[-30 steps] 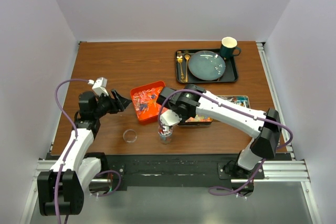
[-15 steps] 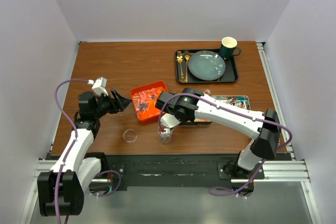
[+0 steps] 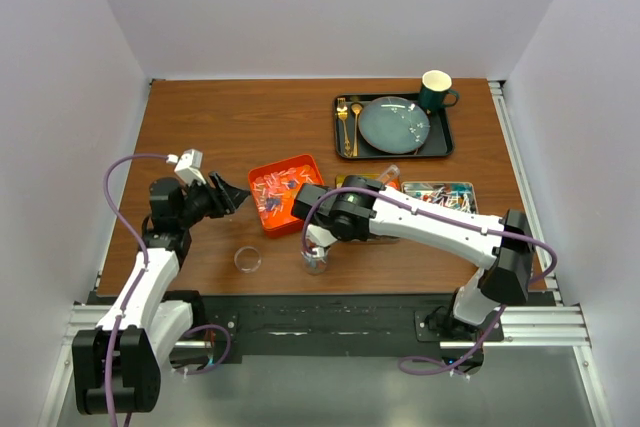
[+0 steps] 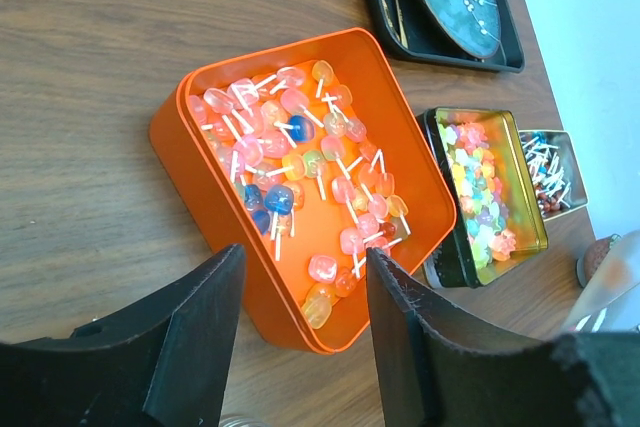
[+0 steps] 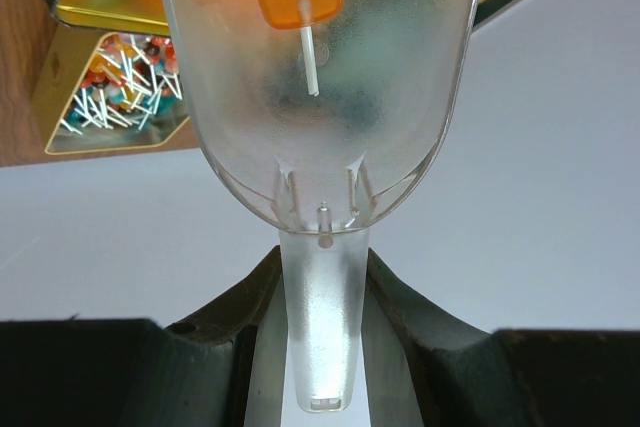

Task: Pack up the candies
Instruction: Place the fake candies in the packing bottle.

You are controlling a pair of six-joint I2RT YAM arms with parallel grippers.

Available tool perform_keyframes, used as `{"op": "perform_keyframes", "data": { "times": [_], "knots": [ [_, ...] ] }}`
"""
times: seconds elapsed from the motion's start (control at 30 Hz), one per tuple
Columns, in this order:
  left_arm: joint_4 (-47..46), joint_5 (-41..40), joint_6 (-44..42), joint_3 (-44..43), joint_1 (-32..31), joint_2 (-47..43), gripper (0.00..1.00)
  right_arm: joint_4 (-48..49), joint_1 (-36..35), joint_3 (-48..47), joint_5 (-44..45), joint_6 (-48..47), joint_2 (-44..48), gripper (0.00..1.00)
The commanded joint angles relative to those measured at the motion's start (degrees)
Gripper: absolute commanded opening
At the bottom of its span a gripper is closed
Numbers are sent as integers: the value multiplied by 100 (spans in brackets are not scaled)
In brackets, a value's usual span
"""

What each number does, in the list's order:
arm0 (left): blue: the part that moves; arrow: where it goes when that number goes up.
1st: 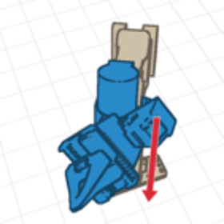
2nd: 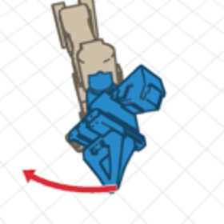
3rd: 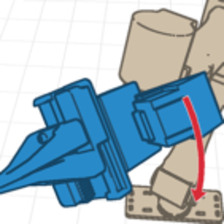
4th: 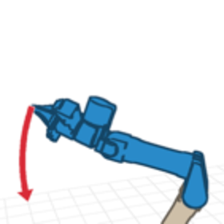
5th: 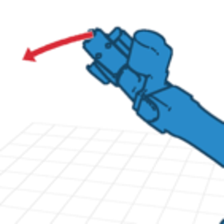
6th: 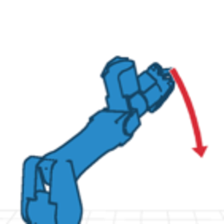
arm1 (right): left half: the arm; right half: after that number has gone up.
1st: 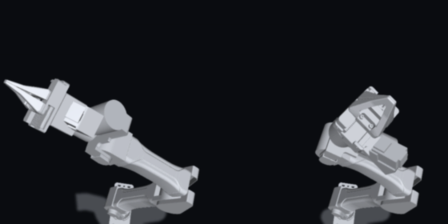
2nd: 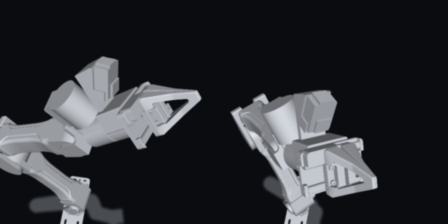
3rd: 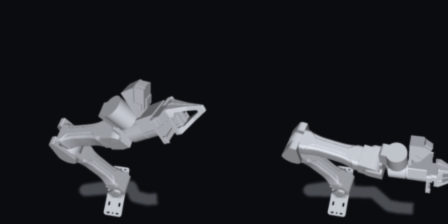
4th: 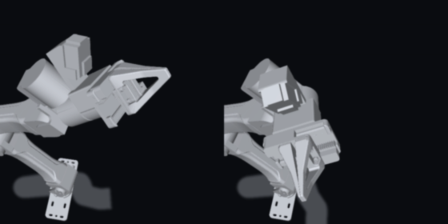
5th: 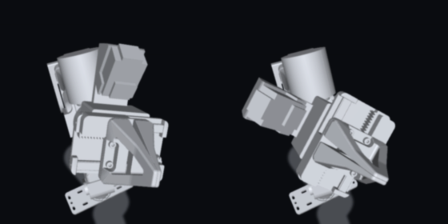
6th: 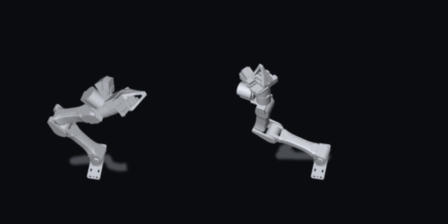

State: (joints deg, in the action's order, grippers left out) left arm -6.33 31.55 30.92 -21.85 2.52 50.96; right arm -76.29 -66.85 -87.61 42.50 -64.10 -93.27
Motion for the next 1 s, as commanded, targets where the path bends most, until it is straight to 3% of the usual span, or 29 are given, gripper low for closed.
{"op": "perform_keyframes", "data": {
  "times": [0.0,0.37,0.63,0.97],
  "knots": [
    [-281,79,55,22,46,-139,57,-1485,-47,-36,601,-156,81,0],
    [-466,431,213,66,46,-253,57,-1485,-91,-63,610,-182,134,0],
    [-562,352,274,102,38,-183,56,-1494,-662,201,1129,-217,231,0],
    [-457,360,301,49,46,-262,56,-1503,-698,386,1428,-384,152,0]
  ]
}}
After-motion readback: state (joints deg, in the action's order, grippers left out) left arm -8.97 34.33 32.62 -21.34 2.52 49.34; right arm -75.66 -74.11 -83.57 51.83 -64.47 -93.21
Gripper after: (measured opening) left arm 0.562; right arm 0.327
